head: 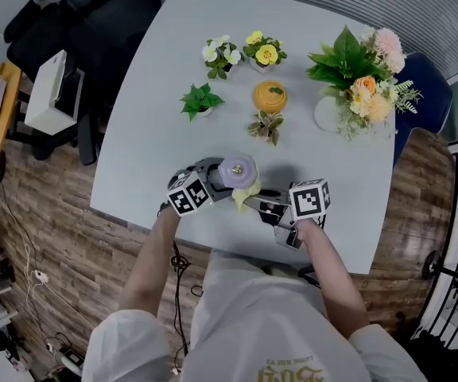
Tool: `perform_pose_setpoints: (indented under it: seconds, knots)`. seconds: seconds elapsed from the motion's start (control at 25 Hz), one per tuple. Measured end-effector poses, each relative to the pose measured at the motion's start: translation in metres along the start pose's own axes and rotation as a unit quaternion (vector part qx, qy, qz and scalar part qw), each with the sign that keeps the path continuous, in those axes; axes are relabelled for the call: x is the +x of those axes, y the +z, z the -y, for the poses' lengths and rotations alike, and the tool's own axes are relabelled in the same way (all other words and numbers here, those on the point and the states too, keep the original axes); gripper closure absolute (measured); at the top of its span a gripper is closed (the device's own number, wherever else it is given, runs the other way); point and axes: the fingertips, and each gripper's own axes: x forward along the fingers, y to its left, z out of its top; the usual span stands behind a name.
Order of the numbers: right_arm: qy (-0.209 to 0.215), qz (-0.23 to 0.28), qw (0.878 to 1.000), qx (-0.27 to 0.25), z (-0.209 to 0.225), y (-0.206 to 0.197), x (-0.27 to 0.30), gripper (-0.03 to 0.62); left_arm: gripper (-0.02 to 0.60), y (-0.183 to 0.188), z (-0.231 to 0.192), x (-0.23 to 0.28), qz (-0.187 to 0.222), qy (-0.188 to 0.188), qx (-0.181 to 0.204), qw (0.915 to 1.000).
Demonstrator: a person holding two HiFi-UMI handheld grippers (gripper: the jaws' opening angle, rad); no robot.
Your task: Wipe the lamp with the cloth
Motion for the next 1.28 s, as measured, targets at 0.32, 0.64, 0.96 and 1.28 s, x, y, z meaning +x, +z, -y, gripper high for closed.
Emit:
perform_pose_setpoints:
  seconds: [0.32, 0.64, 0.96, 1.28]
  knots:
    - [-0.019, -0.016, 1.000, 0.000, 0.012, -0.001, 0.006, 0.536, 0.305, 0.000, 0.000, 0.001, -0.001, 0.001, 0.000, 1.0000]
    - [-0.038, -0.026, 0.999, -0.006, 0.027, -0.001, 0.010, 0.536, 0.305, 0.000, 0.000, 0.001, -0.002, 0.002, 0.001, 1.0000]
    - [-0.074, -0.015, 0.997, 0.007, 0.046, 0.005, 0.014, 0.537, 0.304, -0.001, 0.000, 0.001, -0.005, 0.004, 0.001, 1.0000]
    - [-0.113, -0.015, 0.993, 0.009, 0.066, 0.004, 0.020, 0.537, 0.304, -0.001, 0.000, 0.002, -0.004, 0.007, 0.003, 1.0000]
